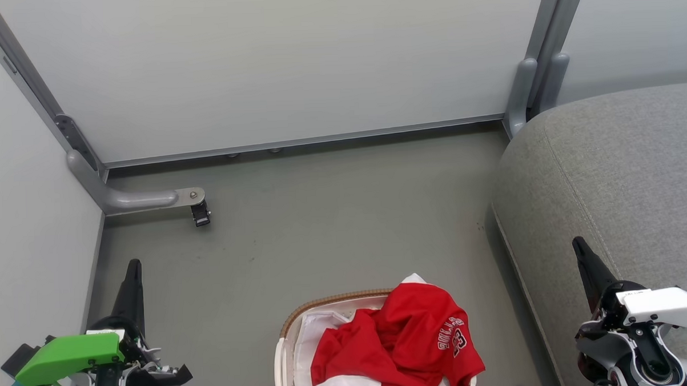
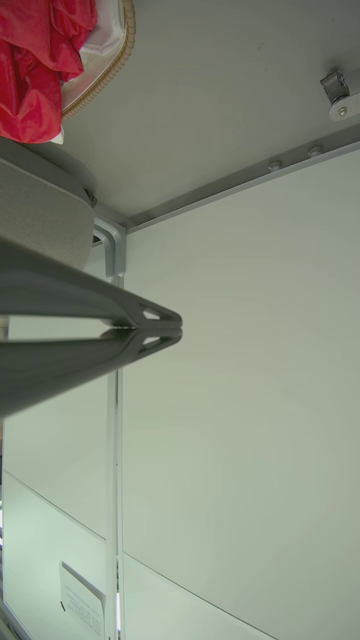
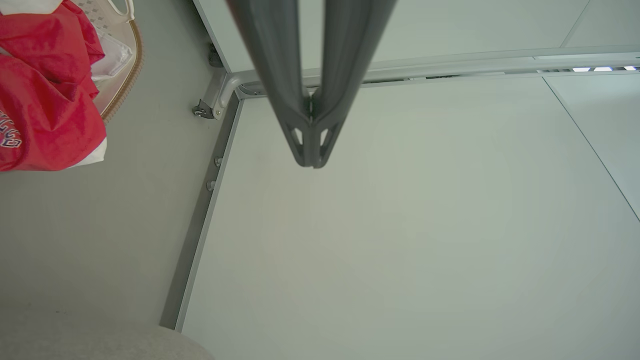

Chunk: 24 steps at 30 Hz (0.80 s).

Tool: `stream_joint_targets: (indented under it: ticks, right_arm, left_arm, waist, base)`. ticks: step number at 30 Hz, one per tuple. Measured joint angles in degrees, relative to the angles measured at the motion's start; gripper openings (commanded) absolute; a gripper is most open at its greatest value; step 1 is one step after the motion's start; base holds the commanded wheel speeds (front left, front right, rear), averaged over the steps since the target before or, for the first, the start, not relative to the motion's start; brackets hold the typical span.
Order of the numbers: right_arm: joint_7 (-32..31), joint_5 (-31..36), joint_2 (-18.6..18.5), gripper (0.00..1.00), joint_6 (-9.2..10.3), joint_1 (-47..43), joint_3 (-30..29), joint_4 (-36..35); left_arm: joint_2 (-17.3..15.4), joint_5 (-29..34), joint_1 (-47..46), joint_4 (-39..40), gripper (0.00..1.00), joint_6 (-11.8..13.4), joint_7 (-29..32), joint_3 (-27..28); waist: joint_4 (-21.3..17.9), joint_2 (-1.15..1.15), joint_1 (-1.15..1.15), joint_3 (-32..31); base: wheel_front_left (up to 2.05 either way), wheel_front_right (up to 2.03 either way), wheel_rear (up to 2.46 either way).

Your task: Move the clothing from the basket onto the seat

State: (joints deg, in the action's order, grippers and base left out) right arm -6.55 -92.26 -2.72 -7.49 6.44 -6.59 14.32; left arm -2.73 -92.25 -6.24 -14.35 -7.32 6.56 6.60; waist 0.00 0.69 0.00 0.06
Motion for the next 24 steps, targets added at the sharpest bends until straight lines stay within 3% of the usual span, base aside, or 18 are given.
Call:
stream_joint_targets:
  ticks: [24]
  right_arm:
    - [0.0, 0.0, 0.0, 0.0, 0.0, 0.0, 0.0, 0.0]
  left_arm:
    - [0.0, 0.0, 0.0, 0.0, 0.0, 0.0, 0.0, 0.0]
  waist:
    - [0.0, 0.0, 0.0, 0.0]
  base:
    - [0.0, 0.0, 0.0]
